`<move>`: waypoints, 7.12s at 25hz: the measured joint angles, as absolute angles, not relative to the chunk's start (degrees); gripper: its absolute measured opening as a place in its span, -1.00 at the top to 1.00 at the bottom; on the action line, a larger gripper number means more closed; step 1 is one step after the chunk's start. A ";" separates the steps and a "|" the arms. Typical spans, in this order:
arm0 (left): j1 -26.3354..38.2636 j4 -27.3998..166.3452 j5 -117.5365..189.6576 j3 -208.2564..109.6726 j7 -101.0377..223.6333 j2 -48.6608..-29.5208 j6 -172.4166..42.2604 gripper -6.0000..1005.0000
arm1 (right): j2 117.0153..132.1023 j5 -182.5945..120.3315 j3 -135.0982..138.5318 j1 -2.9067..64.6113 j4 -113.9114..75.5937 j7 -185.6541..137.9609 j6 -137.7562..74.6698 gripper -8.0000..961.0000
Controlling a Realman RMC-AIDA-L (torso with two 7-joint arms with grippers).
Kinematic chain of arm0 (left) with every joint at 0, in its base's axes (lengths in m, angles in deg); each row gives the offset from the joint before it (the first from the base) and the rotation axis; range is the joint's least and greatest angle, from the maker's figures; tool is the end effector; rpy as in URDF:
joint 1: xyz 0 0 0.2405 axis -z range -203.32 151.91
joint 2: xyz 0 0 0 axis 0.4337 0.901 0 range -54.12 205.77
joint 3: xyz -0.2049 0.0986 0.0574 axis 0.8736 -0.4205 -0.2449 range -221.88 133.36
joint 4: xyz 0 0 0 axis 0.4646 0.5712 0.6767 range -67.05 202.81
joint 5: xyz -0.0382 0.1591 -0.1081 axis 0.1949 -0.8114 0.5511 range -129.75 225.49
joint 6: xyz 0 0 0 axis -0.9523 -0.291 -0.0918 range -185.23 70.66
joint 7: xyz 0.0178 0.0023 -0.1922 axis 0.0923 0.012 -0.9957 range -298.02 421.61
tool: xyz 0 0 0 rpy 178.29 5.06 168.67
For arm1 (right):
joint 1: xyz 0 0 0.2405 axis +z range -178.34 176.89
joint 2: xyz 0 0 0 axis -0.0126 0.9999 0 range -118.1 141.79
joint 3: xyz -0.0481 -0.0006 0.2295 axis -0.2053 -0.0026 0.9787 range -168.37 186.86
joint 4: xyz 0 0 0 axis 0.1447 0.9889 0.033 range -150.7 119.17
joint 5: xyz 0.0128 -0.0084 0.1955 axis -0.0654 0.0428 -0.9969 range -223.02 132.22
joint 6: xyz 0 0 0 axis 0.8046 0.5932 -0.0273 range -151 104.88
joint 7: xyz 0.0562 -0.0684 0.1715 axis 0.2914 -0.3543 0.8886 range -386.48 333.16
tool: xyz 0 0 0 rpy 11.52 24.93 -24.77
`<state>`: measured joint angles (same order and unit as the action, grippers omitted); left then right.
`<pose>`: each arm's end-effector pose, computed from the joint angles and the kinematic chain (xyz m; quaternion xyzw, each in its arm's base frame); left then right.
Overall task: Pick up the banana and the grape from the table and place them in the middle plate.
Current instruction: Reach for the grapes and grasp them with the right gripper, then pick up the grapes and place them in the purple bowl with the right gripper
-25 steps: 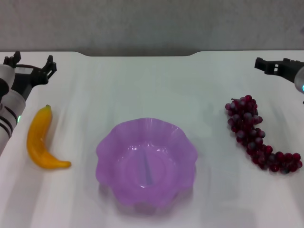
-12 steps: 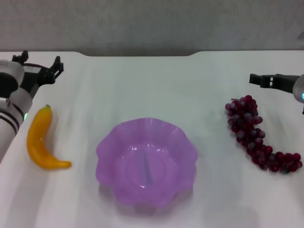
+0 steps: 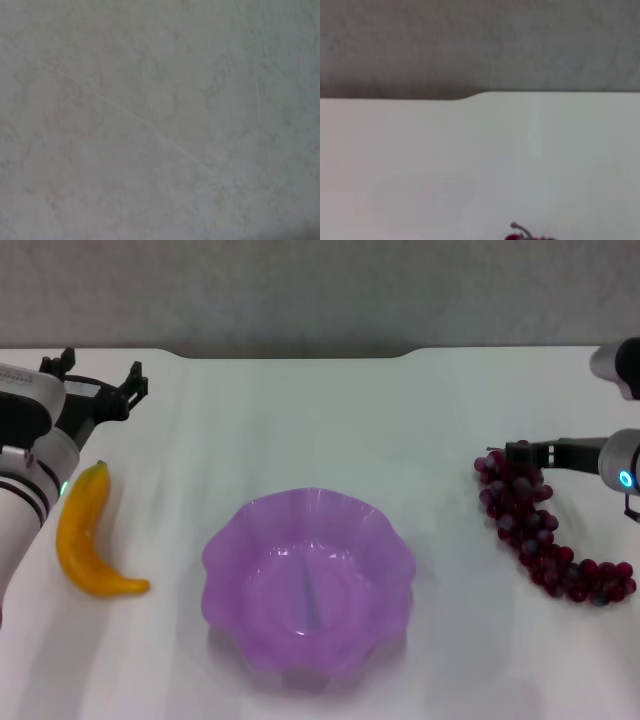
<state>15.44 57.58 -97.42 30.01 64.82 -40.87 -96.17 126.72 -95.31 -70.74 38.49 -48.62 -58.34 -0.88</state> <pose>-0.2693 0.4645 0.0106 -0.7230 -0.2306 -0.1747 0.6273 0.2873 0.4553 -0.0252 -0.7652 0.4596 0.0431 0.4487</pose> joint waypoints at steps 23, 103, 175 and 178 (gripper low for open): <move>15.79 57.00 -97.32 30.00 64.78 -40.74 -95.60 -0.78 | 127.48 -104.22 -86.11 38.20 -44.38 -58.34 -9.69 -0.72; 15.43 56.90 -97.41 29.39 64.78 -41.07 -95.61 -0.78 | 127.77 -109.71 -93.91 36.42 -40.50 -58.11 -15.36 0.02; 14.06 57.01 -97.41 29.39 64.74 -41.06 -95.60 -0.78 | 127.50 -113.15 -124.20 27.44 -49.38 -48.25 -51.18 0.06; 13.89 56.97 -97.41 29.39 64.75 -41.06 -95.60 -0.78 | 127.42 -113.09 -125.35 27.13 -50.14 -48.23 -53.07 0.06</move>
